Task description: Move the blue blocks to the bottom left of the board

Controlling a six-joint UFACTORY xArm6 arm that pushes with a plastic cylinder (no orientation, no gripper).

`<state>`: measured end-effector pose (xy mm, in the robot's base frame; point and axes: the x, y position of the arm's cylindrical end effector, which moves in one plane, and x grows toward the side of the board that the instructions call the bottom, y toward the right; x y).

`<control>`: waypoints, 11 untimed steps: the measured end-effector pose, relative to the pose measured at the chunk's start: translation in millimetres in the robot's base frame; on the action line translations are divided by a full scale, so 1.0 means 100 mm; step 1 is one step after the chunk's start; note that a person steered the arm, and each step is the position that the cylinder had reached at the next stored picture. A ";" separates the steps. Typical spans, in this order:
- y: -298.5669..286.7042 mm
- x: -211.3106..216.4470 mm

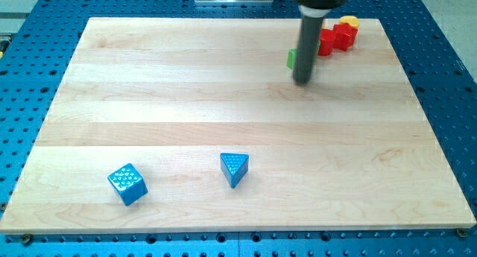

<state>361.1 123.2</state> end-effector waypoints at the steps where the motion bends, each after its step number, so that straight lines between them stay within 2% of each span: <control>1: -0.15 0.47; 2: -0.36 0.30; 3: 0.14 0.90; 4: -0.50 1.68; 5: -1.38 1.72; 6: -1.13 1.83; 7: -1.18 2.09; 8: -1.95 2.21; 10: -2.80 2.10; 11: -2.42 2.15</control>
